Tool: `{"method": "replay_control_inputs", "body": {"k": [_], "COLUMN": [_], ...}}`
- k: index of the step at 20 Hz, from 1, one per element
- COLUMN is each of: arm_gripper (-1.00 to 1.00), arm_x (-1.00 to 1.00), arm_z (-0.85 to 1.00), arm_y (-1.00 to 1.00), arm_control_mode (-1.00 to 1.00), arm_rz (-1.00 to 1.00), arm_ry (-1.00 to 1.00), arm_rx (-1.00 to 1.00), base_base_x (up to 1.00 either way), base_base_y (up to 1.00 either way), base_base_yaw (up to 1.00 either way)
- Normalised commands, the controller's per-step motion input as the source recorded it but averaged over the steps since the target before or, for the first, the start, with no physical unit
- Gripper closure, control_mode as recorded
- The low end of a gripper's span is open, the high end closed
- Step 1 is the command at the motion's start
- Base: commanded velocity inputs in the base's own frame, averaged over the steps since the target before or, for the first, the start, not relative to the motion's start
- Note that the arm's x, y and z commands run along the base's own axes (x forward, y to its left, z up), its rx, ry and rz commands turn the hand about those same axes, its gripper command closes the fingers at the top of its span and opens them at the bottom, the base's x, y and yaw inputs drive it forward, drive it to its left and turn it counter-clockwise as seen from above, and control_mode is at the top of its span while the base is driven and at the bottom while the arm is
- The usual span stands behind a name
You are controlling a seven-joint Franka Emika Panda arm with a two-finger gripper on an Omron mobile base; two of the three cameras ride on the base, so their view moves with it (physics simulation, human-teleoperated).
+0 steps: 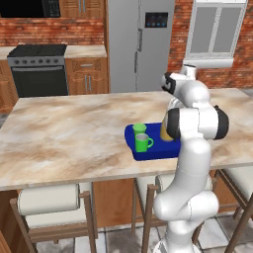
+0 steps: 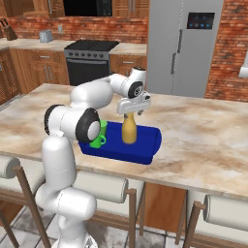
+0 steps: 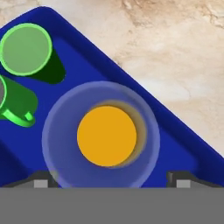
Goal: There is a tray on the dining counter. Grab the cup, mug, and pitcher and place them on the tray. The pitcher may be placed next to the tray if it cannot fit the tray.
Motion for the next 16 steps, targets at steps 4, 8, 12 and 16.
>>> {"method": "replay_control_inputs", "body": {"k": [4, 8, 12, 16], "arm_gripper": [-1.0, -1.0, -1.0, -1.0], "arm_x": [-0.06, -0.17, -0.44, -0.82], "arm_z": [0.66, 0.72, 0.58, 0.4], "arm_y": [0.0, 0.0, 0.0, 0.0], "arm_control_mode": [-1.0, -1.0, -1.0, -1.0], "arm_rz": [0.0, -0.01, -0.09, -0.16], "arm_ry": [0.0, 0.0, 0.0, 0.0], "arm_rx": [0.0, 0.0, 0.0, 0.0], "base_base_x": [0.0, 0.0, 0.0, 0.0], "base_base_y": [0.0, 0.0, 0.0, 0.0], "base_base_yaw": [0.0, 0.0, 0.0, 0.0]}}
